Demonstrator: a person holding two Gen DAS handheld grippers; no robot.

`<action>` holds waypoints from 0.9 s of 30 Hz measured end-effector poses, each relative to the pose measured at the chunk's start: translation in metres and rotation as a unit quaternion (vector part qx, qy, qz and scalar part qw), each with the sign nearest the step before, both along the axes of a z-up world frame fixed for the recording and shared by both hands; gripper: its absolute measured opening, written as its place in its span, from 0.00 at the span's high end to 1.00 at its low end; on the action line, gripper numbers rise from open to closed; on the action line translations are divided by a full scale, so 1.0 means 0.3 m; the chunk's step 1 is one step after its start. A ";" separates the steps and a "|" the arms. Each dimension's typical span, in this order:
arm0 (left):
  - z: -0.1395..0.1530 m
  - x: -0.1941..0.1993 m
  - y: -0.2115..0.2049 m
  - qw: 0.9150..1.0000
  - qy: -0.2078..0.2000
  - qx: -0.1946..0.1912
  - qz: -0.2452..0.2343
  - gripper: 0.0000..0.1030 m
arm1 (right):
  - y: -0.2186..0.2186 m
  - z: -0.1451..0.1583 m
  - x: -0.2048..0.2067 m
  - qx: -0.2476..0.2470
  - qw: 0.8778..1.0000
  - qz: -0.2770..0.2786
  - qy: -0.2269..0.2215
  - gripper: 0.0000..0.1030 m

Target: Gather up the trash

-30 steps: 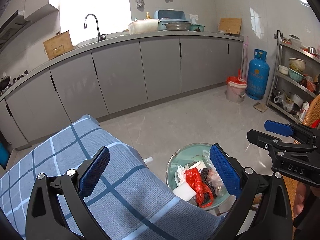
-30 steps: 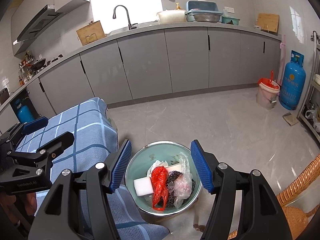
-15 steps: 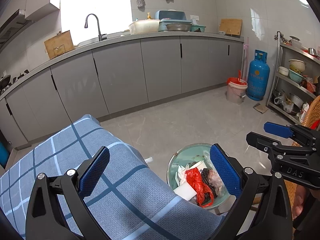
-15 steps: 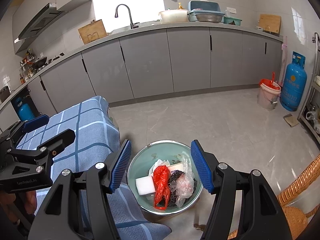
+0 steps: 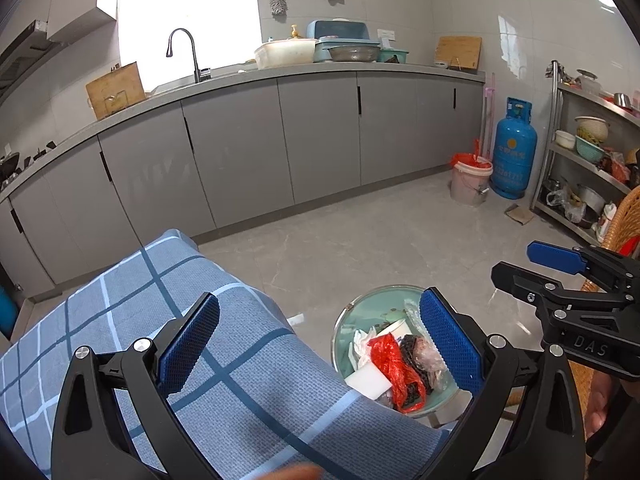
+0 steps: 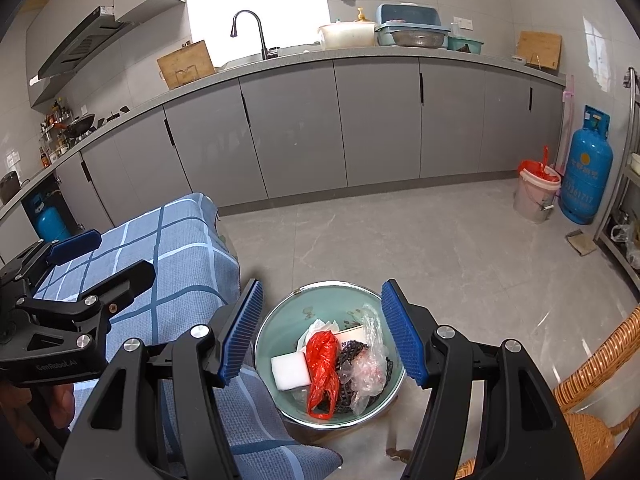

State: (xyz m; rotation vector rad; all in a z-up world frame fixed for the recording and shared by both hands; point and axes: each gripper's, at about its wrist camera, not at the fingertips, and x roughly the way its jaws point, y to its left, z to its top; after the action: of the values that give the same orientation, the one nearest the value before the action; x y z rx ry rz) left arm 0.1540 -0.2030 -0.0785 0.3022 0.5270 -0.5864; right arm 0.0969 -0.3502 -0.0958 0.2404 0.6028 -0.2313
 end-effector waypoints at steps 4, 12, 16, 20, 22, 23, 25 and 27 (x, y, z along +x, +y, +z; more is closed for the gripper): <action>0.004 0.000 -0.001 1.000 -0.002 0.003 0.004 0.04 | 0.001 -0.002 0.000 0.001 1.000 0.001 0.001 0.39; 0.011 -0.008 -0.009 1.000 -0.011 0.007 0.008 0.04 | 0.006 -0.006 -0.003 0.000 1.000 0.002 0.000 0.39; 0.010 -0.009 -0.012 1.000 -0.014 0.011 0.009 0.04 | 0.006 -0.006 -0.002 0.000 1.000 0.002 0.001 0.39; 0.010 -0.004 -0.008 1.000 -0.012 0.011 0.014 0.04 | 0.007 -0.006 -0.004 0.001 1.000 0.003 0.001 0.39; 0.009 -0.002 -0.007 1.000 -0.013 0.012 0.018 0.04 | 0.009 -0.006 -0.004 0.000 1.000 0.004 0.001 0.39; 0.008 0.000 -0.007 1.000 -0.012 0.013 0.018 0.04 | 0.010 -0.005 -0.003 0.000 1.000 0.004 0.001 0.39; 0.006 -0.001 -0.005 1.000 -0.013 0.014 0.021 0.04 | 0.011 -0.005 -0.003 0.000 1.000 0.004 0.002 0.38; 0.007 -0.003 -0.003 0.999 -0.019 0.015 0.027 0.04 | 0.014 -0.006 -0.004 0.000 1.000 0.006 0.002 0.38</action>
State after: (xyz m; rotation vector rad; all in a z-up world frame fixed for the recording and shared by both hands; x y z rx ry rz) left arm 0.1532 -0.2038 -0.0765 0.3256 0.5057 -0.5206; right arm 0.0956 -0.3460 -0.0976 0.2357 0.6081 -0.2210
